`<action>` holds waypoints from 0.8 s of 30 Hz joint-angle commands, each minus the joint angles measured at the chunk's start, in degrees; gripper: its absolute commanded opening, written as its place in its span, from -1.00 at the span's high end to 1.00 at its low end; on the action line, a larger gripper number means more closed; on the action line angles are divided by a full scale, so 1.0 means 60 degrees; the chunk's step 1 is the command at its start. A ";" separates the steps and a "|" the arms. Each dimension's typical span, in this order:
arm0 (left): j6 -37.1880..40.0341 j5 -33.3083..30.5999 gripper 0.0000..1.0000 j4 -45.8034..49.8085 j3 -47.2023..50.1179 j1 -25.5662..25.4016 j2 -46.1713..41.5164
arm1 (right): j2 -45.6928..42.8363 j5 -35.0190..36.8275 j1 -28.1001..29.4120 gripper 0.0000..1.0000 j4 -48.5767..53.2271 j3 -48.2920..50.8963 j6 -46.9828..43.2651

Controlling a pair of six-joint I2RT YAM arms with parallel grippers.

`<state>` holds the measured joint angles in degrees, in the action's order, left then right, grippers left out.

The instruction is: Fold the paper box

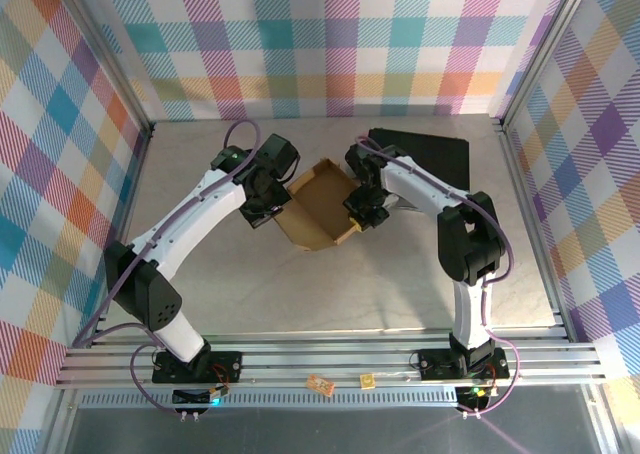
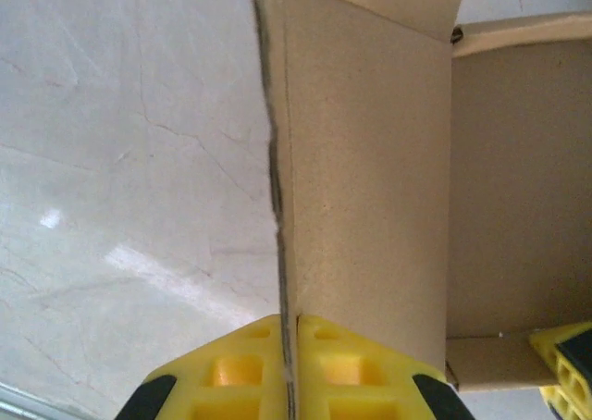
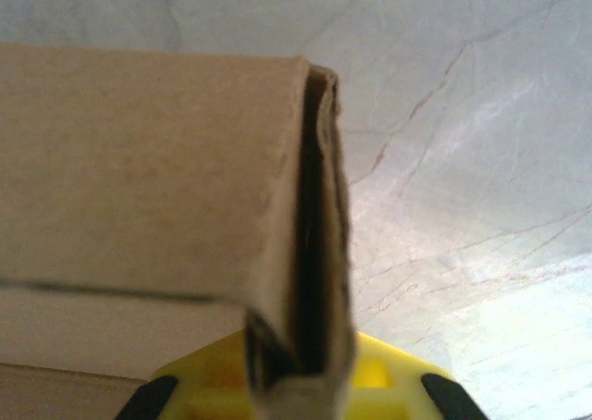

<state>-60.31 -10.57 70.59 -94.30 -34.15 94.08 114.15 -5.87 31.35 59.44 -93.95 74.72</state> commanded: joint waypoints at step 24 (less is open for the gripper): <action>1.0931 0.0601 1.00 0.0980 -0.2598 -0.0152 0.1546 | -0.5086 -0.2070 -0.0497 -0.36 -0.7929 0.4192 -1.0042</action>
<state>-5.87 -10.24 77.10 -108.31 -34.37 102.83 87.33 -12.43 30.81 26.96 -76.86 30.48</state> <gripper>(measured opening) 0.070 0.683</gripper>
